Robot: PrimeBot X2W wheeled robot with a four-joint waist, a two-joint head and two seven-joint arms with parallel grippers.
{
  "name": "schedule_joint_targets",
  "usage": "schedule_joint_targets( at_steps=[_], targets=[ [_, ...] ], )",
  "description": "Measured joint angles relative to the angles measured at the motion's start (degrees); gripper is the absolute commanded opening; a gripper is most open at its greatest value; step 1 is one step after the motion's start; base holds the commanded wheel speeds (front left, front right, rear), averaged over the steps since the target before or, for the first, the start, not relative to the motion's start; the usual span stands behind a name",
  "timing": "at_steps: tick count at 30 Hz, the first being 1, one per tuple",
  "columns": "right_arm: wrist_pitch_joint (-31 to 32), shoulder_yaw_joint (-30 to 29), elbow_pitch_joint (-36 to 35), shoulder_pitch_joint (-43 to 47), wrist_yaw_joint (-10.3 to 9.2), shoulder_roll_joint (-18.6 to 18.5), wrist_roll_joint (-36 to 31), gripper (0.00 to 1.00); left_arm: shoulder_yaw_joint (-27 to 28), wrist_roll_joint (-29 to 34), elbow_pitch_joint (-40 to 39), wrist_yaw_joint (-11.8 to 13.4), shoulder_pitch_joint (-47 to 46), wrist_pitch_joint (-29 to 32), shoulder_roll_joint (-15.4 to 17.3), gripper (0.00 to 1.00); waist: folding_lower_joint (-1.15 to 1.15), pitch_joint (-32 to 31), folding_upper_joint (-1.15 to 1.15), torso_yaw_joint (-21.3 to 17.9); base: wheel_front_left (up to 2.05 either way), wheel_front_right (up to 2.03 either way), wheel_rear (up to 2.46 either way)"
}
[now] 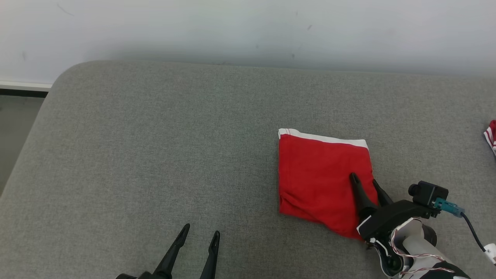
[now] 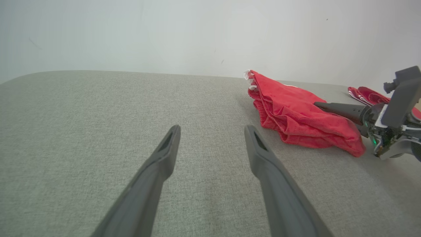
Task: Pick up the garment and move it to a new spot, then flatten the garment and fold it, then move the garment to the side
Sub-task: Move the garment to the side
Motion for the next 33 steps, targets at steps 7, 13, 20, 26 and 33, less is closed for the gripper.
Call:
schedule_joint_targets(
  at_steps=[7,13,20,26,33],
  targets=[
    [-0.02,-0.09,0.48,-1.45,0.0,0.25,-0.44,0.0,-0.02,0.15,0.03,-0.01,-0.63,0.0,0.01,1.0,0.0,0.88,0.0,-0.19,0.0,0.0,0.0],
    [-0.01,-0.73,-0.23,-1.74,0.0,0.46,-3.6,0.0,0.66,0.57,0.01,0.24,-1.05,0.0,0.02,1.0,0.0,1.19,0.0,-1.08,0.0,0.0,0.0],
    [0.02,-2.35,-3.15,-1.32,0.0,0.42,-9.72,0.0,1.09,1.16,-0.26,0.29,-1.03,0.0,0.01,1.0,0.0,1.28,0.0,-3.6,0.0,0.0,0.0],
    [0.02,-4.66,-5.82,-0.88,0.0,0.15,-14.91,0.0,1.71,1.72,-0.65,-0.12,-1.14,0.0,0.0,1.0,0.0,1.55,-0.01,-7.03,0.0,0.0,0.0],
    [0.02,-7.13,-7.87,0.6,0.0,-0.04,-19.59,0.0,2.07,2.37,-0.73,-0.74,-1.54,0.0,0.0,1.0,0.0,1.78,0.0,-12.0,0.0,0.0,0.0]
  ],
)
